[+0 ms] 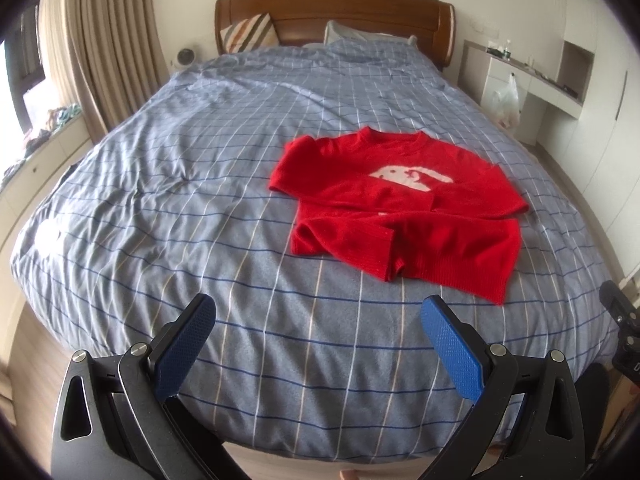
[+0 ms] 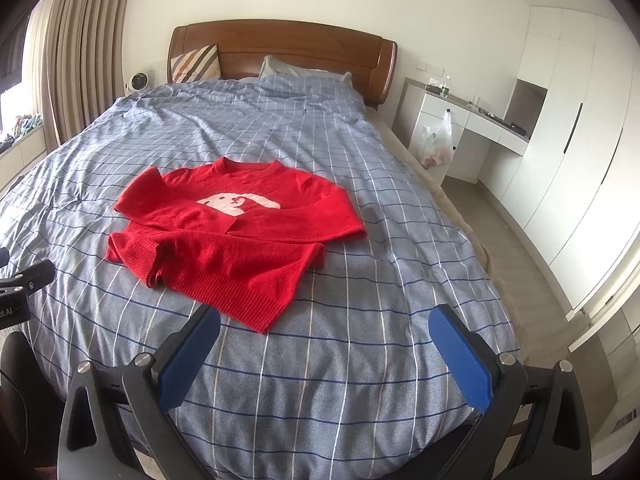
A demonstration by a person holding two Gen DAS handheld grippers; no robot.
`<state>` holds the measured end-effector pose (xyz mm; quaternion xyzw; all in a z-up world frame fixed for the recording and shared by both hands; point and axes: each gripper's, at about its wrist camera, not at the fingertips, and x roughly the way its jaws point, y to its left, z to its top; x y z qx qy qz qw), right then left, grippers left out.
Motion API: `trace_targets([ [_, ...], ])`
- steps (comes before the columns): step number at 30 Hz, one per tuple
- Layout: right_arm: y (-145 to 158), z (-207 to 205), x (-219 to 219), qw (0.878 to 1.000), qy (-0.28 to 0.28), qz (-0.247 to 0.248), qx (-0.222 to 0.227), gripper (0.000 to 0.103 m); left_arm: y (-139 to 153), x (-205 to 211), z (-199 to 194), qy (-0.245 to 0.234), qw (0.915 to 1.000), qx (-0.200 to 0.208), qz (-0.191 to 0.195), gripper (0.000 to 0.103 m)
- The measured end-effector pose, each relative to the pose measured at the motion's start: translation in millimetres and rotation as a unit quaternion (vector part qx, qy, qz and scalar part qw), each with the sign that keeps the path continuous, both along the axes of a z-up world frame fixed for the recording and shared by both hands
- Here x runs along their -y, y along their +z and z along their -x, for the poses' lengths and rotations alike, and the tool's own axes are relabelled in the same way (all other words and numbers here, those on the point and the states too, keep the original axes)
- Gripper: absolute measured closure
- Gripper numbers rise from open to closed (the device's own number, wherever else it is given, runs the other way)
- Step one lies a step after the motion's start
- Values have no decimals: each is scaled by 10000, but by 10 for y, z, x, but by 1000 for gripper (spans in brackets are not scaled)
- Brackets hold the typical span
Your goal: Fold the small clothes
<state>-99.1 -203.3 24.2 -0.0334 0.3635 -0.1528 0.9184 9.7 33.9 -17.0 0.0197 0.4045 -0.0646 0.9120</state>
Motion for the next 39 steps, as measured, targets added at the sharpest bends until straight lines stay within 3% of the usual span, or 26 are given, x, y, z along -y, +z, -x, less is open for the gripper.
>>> trace_targets([
  [11, -101, 19, -51, 9990, 321, -293, -47, 0, -120, 103, 50, -304, 9989, -298, 204, 0],
  [18, -125, 27, 33, 9987, 277, -422, -22, 0, -57, 86, 32, -217, 9988, -260, 355, 0],
  [25, -216, 4, 75, 9944, 499, -927, 20, 0, -100, 6, -7, -81, 9989, -270, 374, 0],
  [28, -380, -44, 209, 9869, 737, -1403, 291, 0, -159, -51, -64, 35, 9985, -372, 392, 0],
  [33, -948, -311, 542, 9786, 413, -2011, -152, 1, -186, -199, -59, 235, 9982, -348, 420, 0],
  [37, -1258, -585, 673, 9501, 521, -3074, -113, 7, -263, -243, -84, 315, 9974, -461, 462, 0],
  [39, -1436, -759, 673, 9423, 500, -3302, -221, 13, -294, -232, -93, 316, 9971, -503, 482, 0],
])
